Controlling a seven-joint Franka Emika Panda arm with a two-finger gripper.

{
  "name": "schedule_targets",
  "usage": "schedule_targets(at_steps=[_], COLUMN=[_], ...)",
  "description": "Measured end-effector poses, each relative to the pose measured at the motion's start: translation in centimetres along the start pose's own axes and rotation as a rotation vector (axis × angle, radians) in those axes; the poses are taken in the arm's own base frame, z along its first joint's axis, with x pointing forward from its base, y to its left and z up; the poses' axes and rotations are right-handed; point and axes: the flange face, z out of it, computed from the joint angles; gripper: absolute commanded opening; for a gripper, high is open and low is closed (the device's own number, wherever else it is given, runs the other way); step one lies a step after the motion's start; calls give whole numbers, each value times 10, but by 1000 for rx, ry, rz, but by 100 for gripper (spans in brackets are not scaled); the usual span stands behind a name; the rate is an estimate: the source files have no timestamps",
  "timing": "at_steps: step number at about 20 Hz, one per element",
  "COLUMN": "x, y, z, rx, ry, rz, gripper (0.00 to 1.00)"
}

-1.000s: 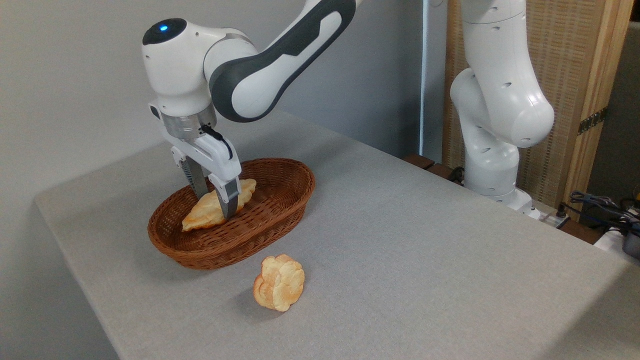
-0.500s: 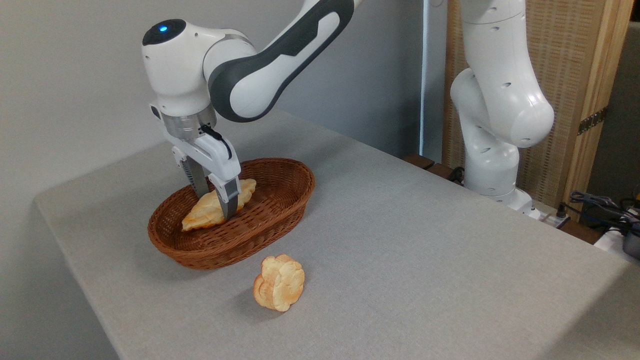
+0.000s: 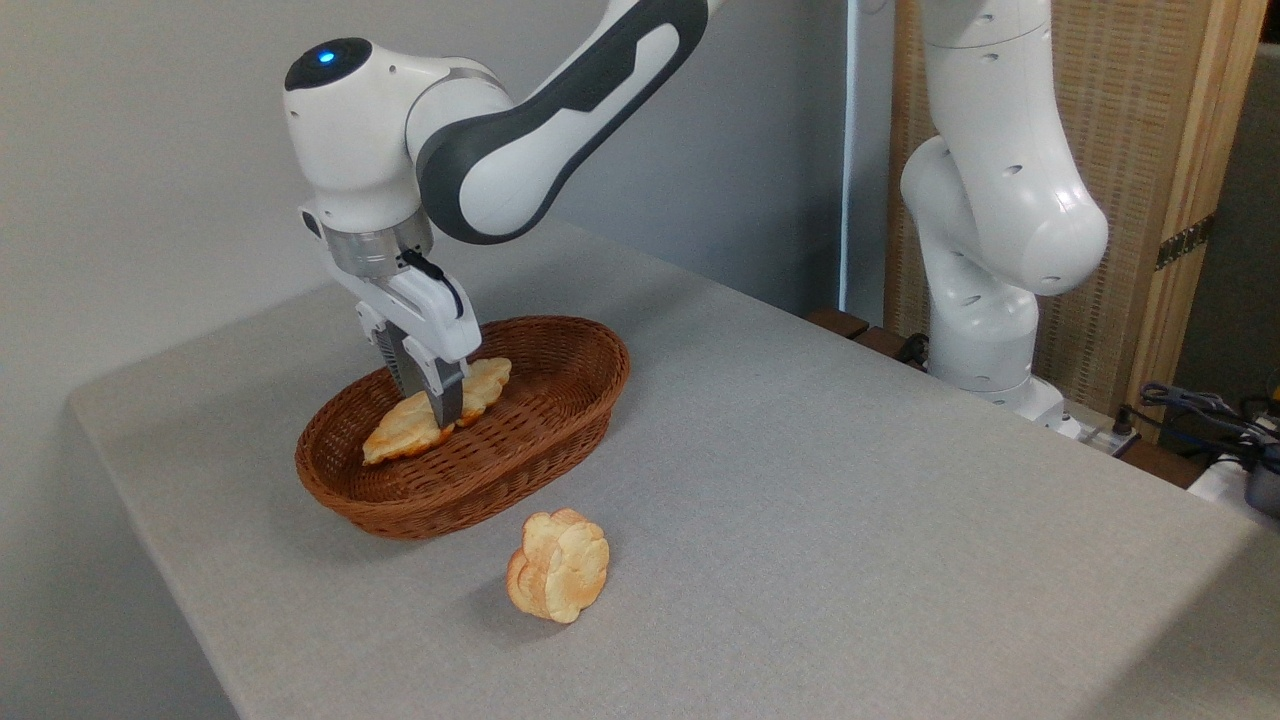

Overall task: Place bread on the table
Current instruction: 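Lift the bread roll out of the basket and carry it beside the bun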

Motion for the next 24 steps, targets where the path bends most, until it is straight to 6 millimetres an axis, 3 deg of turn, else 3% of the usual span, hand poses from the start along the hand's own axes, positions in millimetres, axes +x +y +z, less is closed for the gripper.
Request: schedule_targets(at_steps=[4, 8, 11, 14, 19, 24], x=[1, -6, -25, -48, -77, -107], y=[-3, -10, -26, -46, -79, -127], z=[-11, -57, -94, -117, -128, -142], rx=[6, 29, 38, 57, 95, 95], ry=[19, 86, 103, 76, -12, -10], rz=[-4, -19, -55, -65, -40, -52], gripper=[37, 39, 40, 40, 40, 43])
